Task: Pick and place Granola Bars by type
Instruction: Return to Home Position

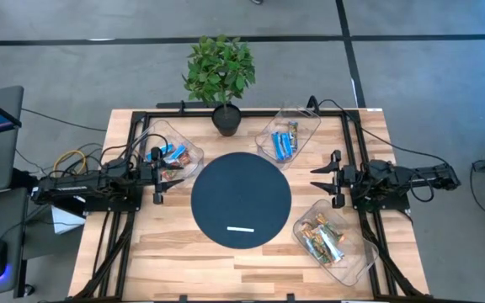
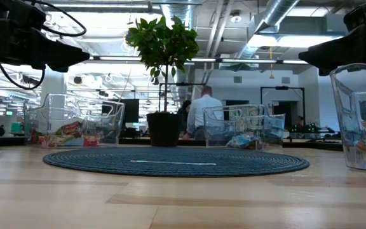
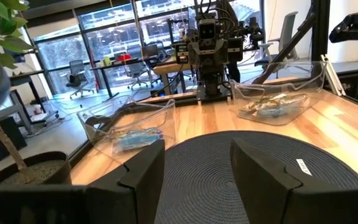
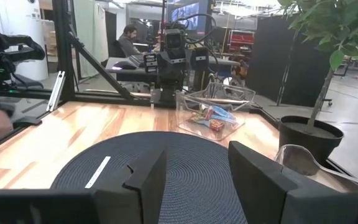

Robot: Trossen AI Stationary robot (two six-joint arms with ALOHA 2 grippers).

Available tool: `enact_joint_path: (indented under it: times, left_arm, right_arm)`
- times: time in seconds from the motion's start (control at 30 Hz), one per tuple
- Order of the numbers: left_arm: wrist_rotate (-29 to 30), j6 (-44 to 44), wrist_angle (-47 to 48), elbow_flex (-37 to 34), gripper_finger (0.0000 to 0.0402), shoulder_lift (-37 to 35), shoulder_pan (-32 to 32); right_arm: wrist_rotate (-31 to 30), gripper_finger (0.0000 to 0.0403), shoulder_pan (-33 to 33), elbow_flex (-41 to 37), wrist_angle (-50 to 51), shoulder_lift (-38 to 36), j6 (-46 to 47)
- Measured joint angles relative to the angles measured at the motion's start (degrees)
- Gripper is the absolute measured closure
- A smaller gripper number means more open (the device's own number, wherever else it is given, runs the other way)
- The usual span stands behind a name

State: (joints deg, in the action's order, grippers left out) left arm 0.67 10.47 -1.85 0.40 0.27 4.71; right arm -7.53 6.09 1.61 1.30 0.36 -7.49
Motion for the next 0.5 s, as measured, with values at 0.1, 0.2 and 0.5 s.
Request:
enact_joint_path:
  times: [0.1, 0.2, 0.5]
  left_arm:
    - [0.0, -0.56, 0.0, 0.0, 0.0224, 0.02, 0.0]
    - [-0.01, -0.11, 0.0, -0.01, 0.0224, 0.01, 0.0]
    - [-0.02, -0.18, 0.01, -0.02, 0.0224, 0.01, 0.0]
  right_arm:
    - [0.0, 0.0237, 0.0, 0.0, 0.0, 0.0, 0.0]
    - [0.0, 0.0237, 0.0, 0.0, 0.0, 0.0, -0.01]
    - [0.0, 0.0237, 0.0, 0.0, 0.0, 0.0, -0.01]
